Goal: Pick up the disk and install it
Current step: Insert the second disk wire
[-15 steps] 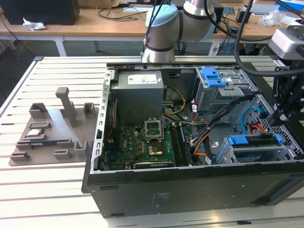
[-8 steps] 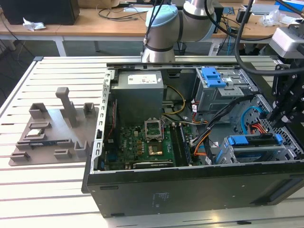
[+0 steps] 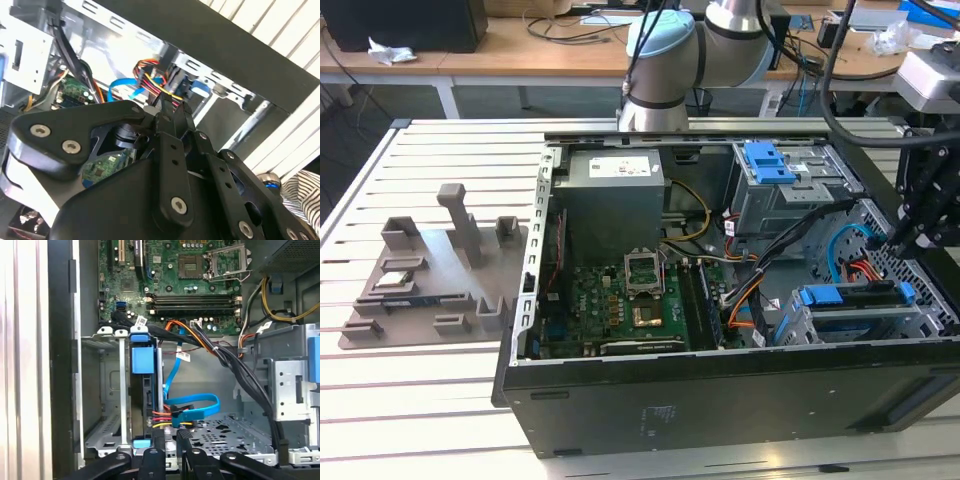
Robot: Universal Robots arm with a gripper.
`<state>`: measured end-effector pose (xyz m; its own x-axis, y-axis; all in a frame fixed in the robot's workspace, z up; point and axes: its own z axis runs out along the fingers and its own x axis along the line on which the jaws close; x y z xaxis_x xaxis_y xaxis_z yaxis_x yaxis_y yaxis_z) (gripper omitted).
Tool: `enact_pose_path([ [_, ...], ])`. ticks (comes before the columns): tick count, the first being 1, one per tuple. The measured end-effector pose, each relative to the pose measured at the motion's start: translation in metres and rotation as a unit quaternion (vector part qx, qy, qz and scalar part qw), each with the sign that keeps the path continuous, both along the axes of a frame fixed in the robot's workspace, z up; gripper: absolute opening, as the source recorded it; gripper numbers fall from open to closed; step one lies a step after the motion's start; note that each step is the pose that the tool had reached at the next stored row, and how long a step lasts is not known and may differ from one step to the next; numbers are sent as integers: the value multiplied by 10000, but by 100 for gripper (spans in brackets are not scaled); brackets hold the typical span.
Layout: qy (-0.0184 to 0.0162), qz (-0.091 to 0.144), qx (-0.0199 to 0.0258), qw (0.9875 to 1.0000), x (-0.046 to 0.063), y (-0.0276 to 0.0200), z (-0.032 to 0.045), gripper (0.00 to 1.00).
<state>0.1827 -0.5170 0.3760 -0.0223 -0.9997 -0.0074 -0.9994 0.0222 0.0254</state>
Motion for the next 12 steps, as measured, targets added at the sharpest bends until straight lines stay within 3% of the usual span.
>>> enact_pose_path([
  [3,-27,0,-2,10000,-78,9,12,24],
  [6,-30,0,1,10000,-82,10,97,24],
  [12,-32,0,6,10000,-217,1,92,24],
])
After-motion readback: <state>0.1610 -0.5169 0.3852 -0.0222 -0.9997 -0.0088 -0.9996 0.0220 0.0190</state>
